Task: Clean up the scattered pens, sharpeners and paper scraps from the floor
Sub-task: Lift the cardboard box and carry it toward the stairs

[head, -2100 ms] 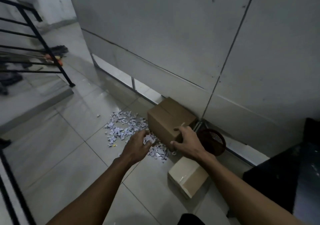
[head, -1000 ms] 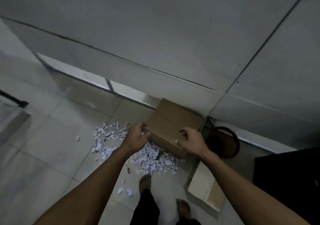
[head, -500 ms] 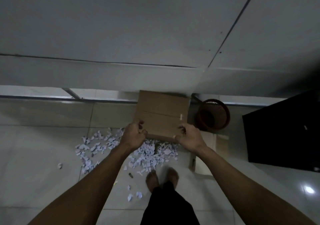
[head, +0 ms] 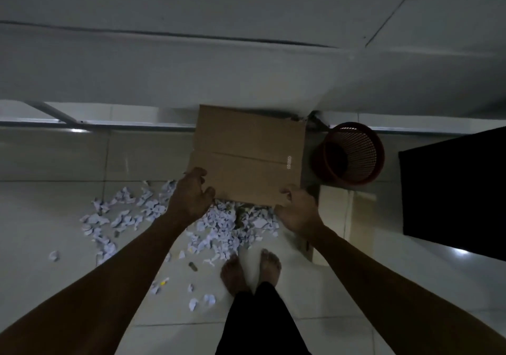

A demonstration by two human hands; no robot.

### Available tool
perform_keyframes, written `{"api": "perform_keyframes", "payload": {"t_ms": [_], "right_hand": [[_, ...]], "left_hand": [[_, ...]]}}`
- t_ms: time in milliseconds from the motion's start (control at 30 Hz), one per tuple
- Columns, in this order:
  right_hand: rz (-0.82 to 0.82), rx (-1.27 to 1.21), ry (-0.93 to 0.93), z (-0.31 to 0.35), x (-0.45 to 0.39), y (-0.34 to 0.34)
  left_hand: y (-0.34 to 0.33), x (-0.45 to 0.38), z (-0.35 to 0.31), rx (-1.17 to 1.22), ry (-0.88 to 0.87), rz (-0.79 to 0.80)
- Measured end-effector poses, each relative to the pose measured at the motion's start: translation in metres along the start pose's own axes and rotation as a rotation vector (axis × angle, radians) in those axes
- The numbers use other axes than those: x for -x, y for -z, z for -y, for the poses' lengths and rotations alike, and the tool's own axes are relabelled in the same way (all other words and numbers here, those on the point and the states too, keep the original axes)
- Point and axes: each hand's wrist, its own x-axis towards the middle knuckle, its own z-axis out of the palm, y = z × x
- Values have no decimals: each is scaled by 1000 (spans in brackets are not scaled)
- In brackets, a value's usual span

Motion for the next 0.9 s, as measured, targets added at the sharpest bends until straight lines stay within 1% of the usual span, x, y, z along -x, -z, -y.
{"api": "perform_keyframes", "payload": {"t_ms": [100, 167, 300, 400, 467, 533, 633, 667, 800, 900], "right_hand": [[-11, 28, -35, -25, -44, -23], [-47, 36, -63, -40, -74, -34], [-180, -4, -97, -67, -124, -47], [-256, -151, -151, -81, -161, -54], [-280, -174, -172, -86, -179, -56], [-264, -202, -173, -91, -190, -54], [-174, -457, -85, -100, -197, -52], [-137, -517, -67, -103, -199, -54], [7, -653, -153, -111, -204, -57], [10, -625, -153, -117, -205, -54]], "left_hand": [[-27, -38, 21, -42, 13, 14], [-45, -64, 32, -86, 12, 3], [-71, -110, 49, -238, -21, -81], [-85, -145, 65, -188, -38, -171], [-92, -168, 70, -132, 18, -210], [-96, -188, 72, -50, 111, -245], [-96, -206, 76, 84, 234, -255], [-96, -207, 78, 109, 249, -242], [-96, -201, 75, 147, 278, -254], [-92, -196, 74, 173, 297, -238]]}}
